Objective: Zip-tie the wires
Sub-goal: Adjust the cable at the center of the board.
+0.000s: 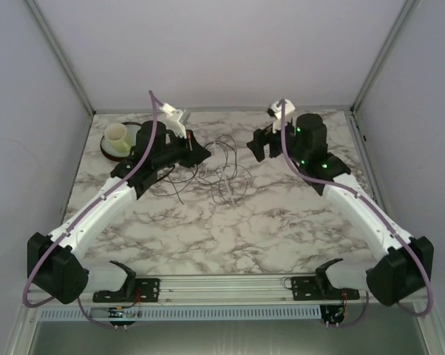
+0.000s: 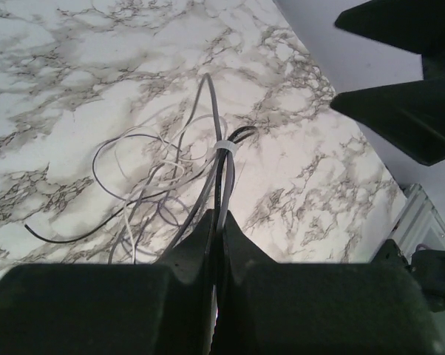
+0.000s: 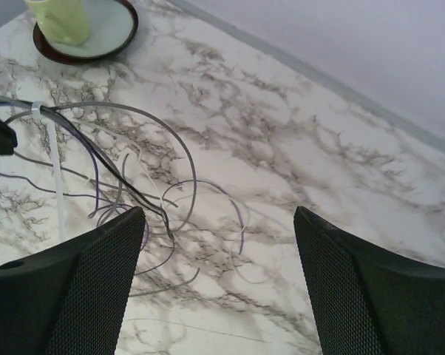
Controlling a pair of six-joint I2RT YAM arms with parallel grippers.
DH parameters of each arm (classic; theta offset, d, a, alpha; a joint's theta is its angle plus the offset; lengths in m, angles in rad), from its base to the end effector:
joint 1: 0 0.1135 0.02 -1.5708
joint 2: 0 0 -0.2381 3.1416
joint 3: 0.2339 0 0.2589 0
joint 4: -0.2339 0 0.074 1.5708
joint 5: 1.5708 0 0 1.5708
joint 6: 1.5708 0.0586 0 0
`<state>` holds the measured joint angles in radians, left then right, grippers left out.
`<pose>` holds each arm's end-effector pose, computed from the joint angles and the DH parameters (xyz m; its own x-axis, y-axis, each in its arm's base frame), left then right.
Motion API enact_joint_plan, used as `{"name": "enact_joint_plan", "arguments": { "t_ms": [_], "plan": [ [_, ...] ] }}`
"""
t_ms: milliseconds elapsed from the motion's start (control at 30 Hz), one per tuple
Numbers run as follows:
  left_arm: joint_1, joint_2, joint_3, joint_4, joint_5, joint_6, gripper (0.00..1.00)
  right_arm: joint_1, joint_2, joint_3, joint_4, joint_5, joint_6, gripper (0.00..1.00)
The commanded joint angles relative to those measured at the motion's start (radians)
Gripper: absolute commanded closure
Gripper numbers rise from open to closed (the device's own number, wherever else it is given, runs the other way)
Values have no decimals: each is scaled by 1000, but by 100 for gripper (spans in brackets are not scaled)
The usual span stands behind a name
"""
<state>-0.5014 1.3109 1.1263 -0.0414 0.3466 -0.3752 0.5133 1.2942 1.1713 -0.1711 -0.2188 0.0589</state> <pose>0.2914 -0.1824 0.3274 -0.4549 -0.1437 -0.8789 0.6187 0.6588 -0.4280 0.2881 0.1770 0.3332 -0.2909 -0.0980 -0.9517 -0.6443 0.7554 0.1191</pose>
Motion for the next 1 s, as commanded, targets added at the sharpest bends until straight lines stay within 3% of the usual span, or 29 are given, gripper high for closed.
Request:
{"name": "enact_joint_plan", "arguments": {
  "t_ms": [0, 133, 267, 700, 967],
  "plan": [
    [1, -51, -3, -19, 8, 51, 100, -27, -93, -122, 202, -210, -156, 19],
    [1, -75, -18, -15, 44, 73, 100, -27, -127, -255, 459, -424, -229, 20],
    [1, -94, -28, -13, 85, 97, 100, -8, -83, -274, 551, -548, -301, 20],
    [1, -110, -38, -20, 132, 122, 100, 72, 60, -158, 523, -565, -398, 16],
    [1, -115, -40, -18, 151, 126, 100, 84, 120, -102, 466, -528, -452, 26]
  ]
}}
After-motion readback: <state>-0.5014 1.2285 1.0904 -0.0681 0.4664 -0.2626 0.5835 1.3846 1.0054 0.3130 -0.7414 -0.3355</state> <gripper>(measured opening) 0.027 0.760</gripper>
